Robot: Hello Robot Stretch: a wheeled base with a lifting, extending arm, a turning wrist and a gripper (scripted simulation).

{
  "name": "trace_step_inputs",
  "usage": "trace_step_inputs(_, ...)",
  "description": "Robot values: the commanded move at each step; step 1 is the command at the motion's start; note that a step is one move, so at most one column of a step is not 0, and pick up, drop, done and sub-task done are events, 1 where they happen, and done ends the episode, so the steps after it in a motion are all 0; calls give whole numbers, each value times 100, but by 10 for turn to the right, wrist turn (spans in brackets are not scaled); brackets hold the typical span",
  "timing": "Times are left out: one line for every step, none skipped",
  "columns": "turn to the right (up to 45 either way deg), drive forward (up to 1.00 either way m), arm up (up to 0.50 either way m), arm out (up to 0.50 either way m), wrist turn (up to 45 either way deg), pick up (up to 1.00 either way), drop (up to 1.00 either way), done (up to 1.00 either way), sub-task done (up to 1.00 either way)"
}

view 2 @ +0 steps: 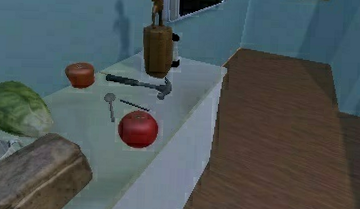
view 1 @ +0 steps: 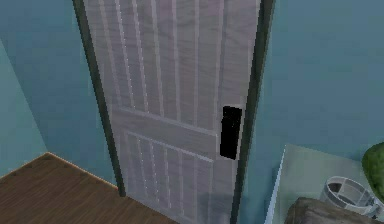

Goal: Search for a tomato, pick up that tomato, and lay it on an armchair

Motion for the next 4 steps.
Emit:
trace_step_inputs(0, 0, 50, 0, 0, 0, 0, 0, 0)
trace_step_inputs(0, 0, 38, 0, 0, 0, 0, 0, 0)
trace_step_inputs(0, 0, 0, 18, 0, 0, 0, 0, 0)
trace_step_inputs(0, 0, 0, 0, 450, 0, 0, 0, 0)
